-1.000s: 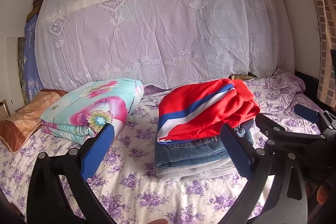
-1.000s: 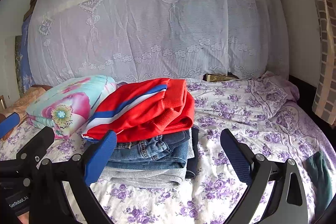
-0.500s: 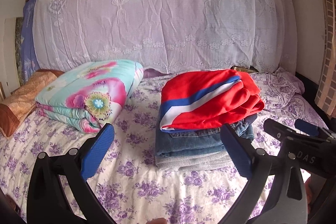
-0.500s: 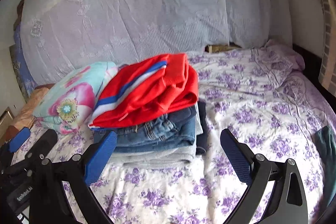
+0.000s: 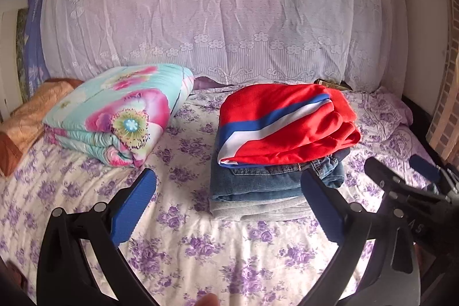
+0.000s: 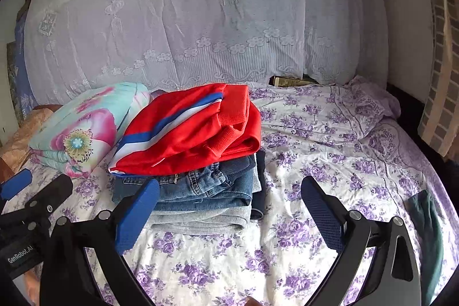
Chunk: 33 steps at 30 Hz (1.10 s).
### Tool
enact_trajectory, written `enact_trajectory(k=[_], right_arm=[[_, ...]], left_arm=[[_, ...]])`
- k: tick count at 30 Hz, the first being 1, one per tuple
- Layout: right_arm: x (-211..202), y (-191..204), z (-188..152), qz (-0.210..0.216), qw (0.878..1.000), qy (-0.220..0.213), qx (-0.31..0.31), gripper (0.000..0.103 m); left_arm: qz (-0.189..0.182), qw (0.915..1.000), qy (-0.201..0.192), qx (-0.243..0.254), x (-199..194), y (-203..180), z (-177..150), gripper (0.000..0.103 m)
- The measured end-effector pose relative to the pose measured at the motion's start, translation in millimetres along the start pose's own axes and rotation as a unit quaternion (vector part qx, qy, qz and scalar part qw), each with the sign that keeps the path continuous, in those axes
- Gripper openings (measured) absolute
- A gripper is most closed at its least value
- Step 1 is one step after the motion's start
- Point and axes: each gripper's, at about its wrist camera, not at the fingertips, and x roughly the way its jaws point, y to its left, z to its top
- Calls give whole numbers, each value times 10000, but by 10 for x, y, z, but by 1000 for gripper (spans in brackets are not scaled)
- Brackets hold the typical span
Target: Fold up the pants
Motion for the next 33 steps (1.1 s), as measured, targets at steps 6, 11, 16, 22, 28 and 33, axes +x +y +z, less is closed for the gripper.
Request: enact_trajectory(k=[6,11,16,22,28,33], right_arm=[[66,29,26,264,9992,273,-94,99],[27,-80,11,536,9983,145,194,99],[6,-137,53,531,9978,203,329,99],[-61,-199,70,422,9984,55,374,99],[86,-129,56,-232,9985,492,66,99],[91,-23,21,-59,9983,542,-186,99]], left_arm=[[402,9985,284,253,32,-66,12,98],[722,9939,66,827,-39,-199,10,98],[587,9946,180,837,-27,-209,3,98],[712,9929,273,910,25,-254,-22,98],[740,9936,253,820,15,-222,-22,98],[628,9958,285,599,4,-147,6,98]])
